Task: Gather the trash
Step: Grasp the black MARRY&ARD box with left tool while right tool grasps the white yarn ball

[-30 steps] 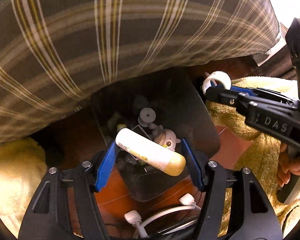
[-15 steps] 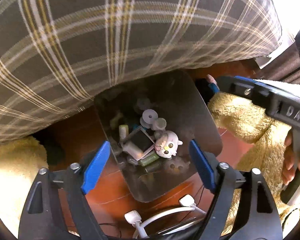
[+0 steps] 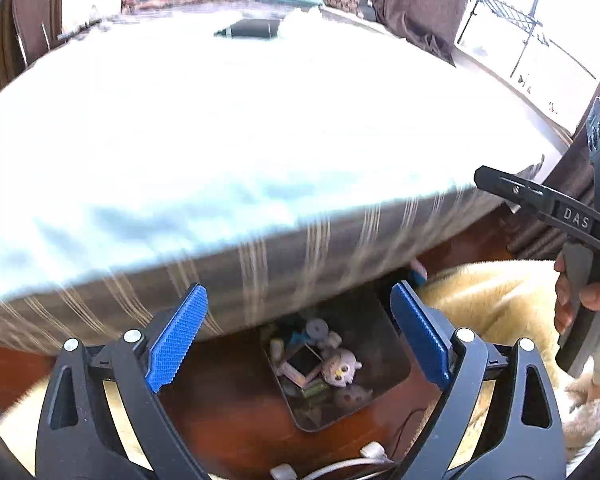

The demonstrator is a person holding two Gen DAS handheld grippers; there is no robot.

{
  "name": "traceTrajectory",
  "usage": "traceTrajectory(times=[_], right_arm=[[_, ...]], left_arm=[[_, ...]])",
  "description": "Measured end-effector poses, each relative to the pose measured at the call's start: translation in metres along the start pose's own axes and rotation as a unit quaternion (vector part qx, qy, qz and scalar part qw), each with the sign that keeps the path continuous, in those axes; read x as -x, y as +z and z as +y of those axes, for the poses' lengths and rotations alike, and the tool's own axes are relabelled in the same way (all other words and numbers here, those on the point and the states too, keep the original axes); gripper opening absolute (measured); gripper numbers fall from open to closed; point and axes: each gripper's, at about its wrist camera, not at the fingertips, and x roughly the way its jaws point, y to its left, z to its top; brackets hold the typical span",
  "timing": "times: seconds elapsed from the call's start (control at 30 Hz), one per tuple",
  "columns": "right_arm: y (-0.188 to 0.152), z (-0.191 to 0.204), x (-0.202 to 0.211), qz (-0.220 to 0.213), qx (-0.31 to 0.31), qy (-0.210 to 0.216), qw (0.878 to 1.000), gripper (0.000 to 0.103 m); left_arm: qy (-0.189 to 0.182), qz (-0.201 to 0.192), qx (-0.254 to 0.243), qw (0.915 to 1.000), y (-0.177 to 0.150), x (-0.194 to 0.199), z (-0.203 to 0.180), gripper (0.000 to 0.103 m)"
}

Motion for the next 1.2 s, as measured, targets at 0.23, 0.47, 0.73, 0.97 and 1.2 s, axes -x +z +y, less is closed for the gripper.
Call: traceTrajectory(times=[0.23, 0.47, 0.73, 0.97, 1.2], right_arm=[[0.061, 0.013, -0.017, -0.008, 0.014, 0.022, 1.000, 0.086], [0.124, 0.026, -0.072, -0.023, 0.038, 0.049, 0.998, 0.085], [0.168, 0.057, -0.139, -0.001, 0.056, 0.048, 0.997, 0.063], [0.180, 0.060, -0.175, 0.032, 0.057, 0.045, 0.997, 0.034], [0.192, 0.053, -0.154, 0.012, 0.069, 0.053, 0.996, 0.016]], left_arm=[[0.019, -0.023, -0.007, 0.9995, 0.067, 0.014, 0.014, 0.088], [0.028, -0.038, 0.008, 0.9989, 0.127, -0.018, 0.037, 0.088], [0.060, -0.041, -0.021, 0.9971, 0.170, -0.059, 0.048, 0.088], [0.067, -0.044, -0.018, 0.9966, 0.200, -0.080, 0.056, 0.088], [0.072, -0.040, -0.025, 0.9963, 0.231, -0.107, 0.055, 0.088]])
